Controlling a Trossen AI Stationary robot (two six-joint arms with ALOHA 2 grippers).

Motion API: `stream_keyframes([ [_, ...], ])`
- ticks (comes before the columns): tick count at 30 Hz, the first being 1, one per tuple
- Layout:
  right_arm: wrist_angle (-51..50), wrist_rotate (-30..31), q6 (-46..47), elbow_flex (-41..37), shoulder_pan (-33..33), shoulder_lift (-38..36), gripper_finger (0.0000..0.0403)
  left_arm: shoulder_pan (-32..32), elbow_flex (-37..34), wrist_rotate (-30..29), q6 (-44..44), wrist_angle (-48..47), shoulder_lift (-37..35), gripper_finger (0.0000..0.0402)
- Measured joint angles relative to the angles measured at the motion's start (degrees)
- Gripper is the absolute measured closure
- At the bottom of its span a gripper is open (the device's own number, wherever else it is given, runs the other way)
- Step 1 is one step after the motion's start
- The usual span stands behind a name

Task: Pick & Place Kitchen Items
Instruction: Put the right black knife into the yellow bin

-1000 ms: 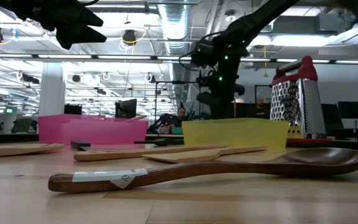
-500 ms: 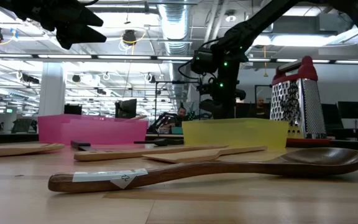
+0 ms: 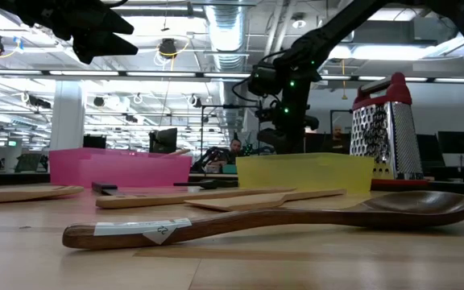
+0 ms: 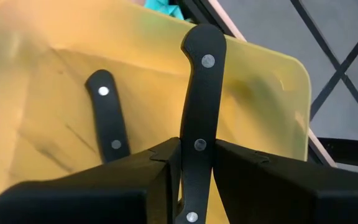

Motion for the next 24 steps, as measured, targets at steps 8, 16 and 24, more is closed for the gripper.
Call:
stream_keyframes([
  [8, 0.4, 0.4, 1.1, 0.0, -0.3, 0.0, 0.0327, 0.0, 0.0, 0.0, 0.0, 0.0, 0.0, 0.0174],
  [16, 0.4, 0.3, 2.5, 0.0, 0.2, 0.0, 0.0327, 0.0, 0.0, 0.0, 0.0, 0.0, 0.0, 0.0174],
  [24, 0.4, 2.6, -2.2, 0.0, 2.2, 0.0, 0.0326, 0.0, 0.0, 0.0, 0.3, 0.0, 0.0, 0.0174],
])
